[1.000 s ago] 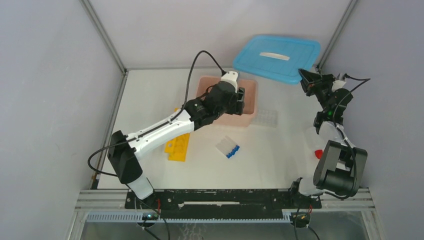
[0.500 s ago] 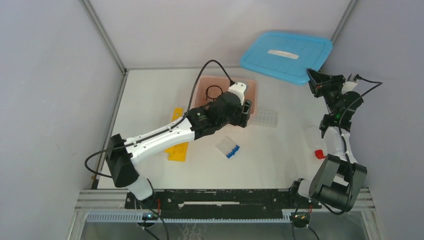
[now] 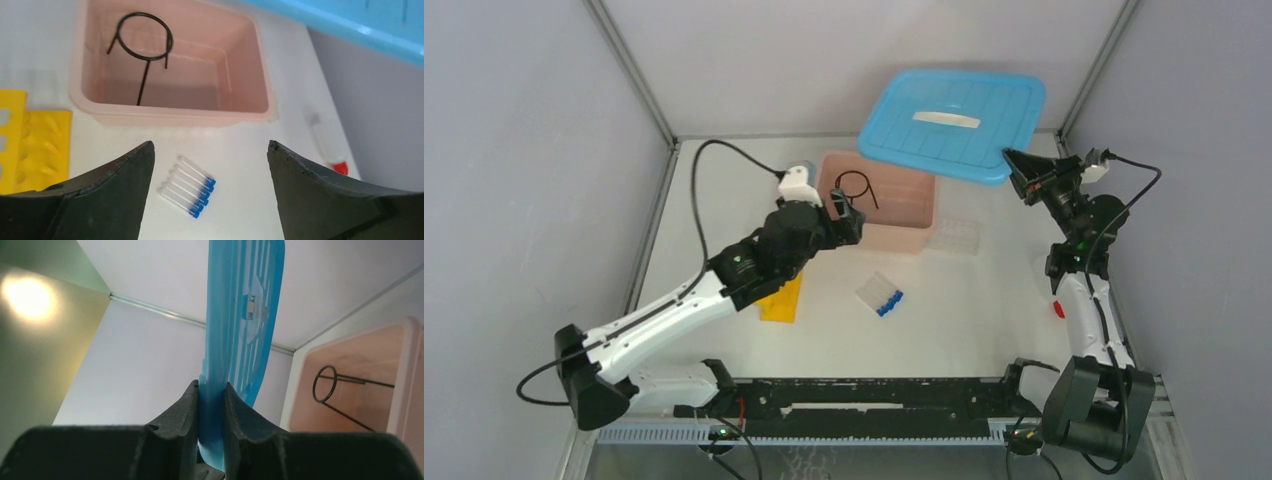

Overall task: Organize the chemistry lab equipment
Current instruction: Adjust the storage box lid.

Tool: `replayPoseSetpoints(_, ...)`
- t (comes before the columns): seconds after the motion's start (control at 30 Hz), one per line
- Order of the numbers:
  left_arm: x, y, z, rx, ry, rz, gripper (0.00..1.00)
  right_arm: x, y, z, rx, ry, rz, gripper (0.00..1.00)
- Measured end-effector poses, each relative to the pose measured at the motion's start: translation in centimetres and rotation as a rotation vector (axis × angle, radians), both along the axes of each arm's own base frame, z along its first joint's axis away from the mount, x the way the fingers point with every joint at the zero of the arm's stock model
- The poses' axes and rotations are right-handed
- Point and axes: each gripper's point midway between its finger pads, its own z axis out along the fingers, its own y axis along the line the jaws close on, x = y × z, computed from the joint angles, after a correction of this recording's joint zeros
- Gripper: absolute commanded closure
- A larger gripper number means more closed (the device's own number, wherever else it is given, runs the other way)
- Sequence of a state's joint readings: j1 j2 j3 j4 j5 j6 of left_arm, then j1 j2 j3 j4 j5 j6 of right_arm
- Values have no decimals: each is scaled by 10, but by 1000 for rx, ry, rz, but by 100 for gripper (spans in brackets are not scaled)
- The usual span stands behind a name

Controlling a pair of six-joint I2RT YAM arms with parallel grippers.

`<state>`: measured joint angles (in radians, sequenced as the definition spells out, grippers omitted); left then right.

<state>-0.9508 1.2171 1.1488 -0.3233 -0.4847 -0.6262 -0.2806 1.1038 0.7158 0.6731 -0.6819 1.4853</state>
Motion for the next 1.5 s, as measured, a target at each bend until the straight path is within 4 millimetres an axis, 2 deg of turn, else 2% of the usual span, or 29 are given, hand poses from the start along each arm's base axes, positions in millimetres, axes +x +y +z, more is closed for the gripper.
replayPoseSetpoints(0.23, 19, 48, 20, -223, -45, 151, 6, -20, 19, -8, 22, 29, 68, 100)
replayPoseSetpoints(0.37, 31, 67, 23, -332, -54, 205, 6, -29, 27, -14, 42, 42, 92, 100)
replayPoseSetpoints(0.47, 40, 72, 21, -394, -46, 226, 5, -34, 35, -23, 62, 59, 117, 100)
replayPoseSetpoints(0.67, 49, 60, 26, -556, -22, 199, 4, -40, 55, -39, 99, 93, 169, 100)
replayPoseSetpoints(0.87, 55, 41, 23, -644, 33, 158, 4, -43, 67, -37, 124, 78, 187, 100)
replayPoseSetpoints(1.27, 62, 46, 25, -726, 53, 189, 4, -43, 71, -30, 152, 55, 196, 100)
replayPoseSetpoints(1.5, 73, 36, 20, -780, 76, 190, 9, -45, 87, -29, 174, 59, 241, 100)
